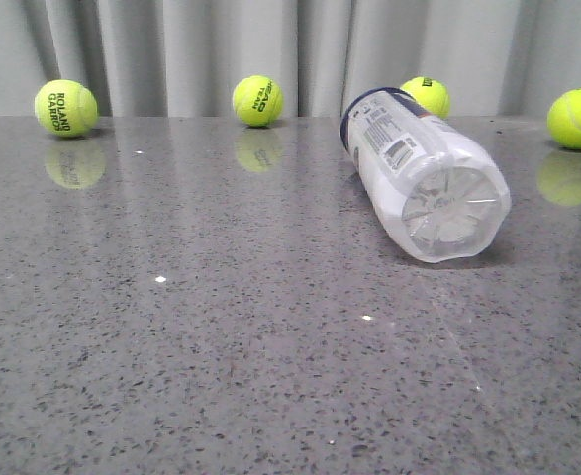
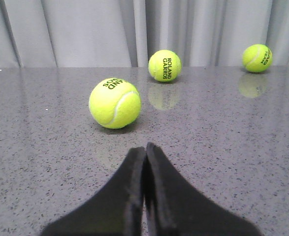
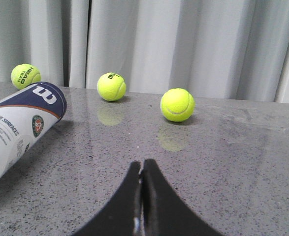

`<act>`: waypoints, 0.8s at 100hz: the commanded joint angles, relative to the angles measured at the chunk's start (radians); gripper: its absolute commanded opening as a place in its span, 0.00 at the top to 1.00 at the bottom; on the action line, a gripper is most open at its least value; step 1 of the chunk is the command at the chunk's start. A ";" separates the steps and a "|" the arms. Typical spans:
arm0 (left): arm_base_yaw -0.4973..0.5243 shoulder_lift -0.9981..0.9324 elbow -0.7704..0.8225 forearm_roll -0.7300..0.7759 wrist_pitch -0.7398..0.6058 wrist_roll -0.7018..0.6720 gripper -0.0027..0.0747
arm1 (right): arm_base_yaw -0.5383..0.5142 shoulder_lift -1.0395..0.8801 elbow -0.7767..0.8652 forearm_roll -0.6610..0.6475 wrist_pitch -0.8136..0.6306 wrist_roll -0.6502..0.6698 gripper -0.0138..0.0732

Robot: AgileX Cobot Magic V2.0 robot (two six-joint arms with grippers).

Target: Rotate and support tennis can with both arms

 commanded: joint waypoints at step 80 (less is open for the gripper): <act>-0.004 -0.033 0.045 0.000 -0.077 -0.006 0.99 | 0.003 -0.028 -0.019 0.002 -0.088 -0.001 0.92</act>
